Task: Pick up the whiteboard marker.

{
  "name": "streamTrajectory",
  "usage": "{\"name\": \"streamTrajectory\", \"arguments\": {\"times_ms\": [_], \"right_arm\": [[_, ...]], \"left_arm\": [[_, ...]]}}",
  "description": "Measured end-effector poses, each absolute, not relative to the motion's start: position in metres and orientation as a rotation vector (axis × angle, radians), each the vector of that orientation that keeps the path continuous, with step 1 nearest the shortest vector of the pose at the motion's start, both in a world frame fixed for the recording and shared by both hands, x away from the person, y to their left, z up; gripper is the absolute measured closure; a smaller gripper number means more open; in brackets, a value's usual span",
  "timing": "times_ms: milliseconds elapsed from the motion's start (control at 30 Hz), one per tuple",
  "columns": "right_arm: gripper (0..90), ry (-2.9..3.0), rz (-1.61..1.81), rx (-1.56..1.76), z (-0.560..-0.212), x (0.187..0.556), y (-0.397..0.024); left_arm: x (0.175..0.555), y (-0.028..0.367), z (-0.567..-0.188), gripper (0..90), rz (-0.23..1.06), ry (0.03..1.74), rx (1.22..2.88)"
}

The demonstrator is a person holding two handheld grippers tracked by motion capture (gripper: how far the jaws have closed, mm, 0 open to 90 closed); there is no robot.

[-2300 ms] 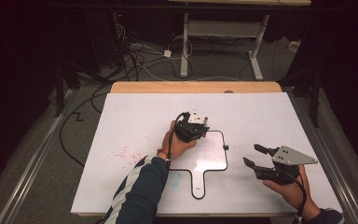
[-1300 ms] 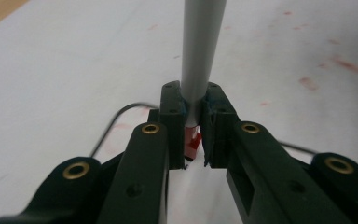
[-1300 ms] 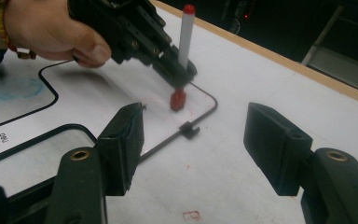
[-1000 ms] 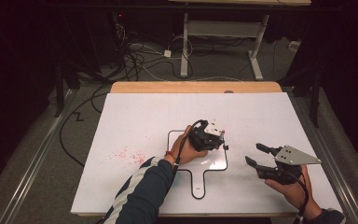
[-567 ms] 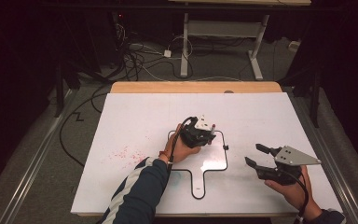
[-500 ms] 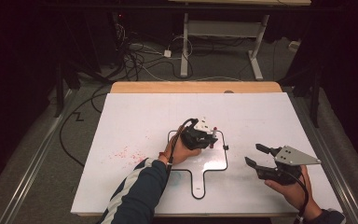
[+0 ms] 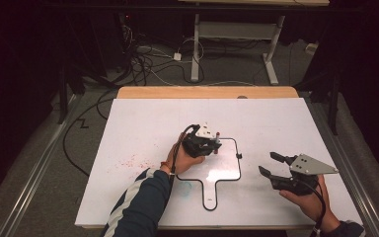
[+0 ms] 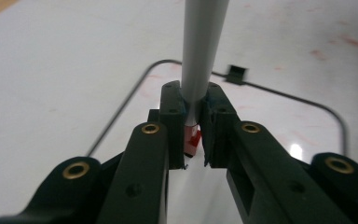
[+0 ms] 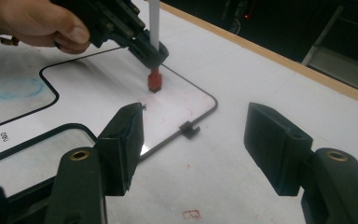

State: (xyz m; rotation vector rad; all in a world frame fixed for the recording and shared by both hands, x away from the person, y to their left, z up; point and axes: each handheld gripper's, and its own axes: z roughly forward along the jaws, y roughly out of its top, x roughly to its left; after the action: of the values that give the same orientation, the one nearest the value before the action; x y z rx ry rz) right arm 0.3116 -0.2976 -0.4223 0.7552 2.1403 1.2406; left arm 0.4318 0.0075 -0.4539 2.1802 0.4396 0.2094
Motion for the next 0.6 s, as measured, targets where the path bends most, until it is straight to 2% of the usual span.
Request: {"name": "streamTrajectory", "arguments": {"times_ms": [200,433,600], "right_arm": [[38.8,2.142,1.238,0.748,-0.422,0.311,-0.296],[38.8,2.139,1.240,0.752,-0.422,0.311,-0.297],[38.7,2.141,1.234,0.745,-0.423,0.312,-0.297]], "left_arm": [[0.419,-0.004,-0.455,78.8,0.193,0.334,2.193],[0.430,0.014,-0.455,78.8,0.245,0.429,2.185],[0.429,0.008,-0.456,78.8,0.285,0.431,2.177]]}}
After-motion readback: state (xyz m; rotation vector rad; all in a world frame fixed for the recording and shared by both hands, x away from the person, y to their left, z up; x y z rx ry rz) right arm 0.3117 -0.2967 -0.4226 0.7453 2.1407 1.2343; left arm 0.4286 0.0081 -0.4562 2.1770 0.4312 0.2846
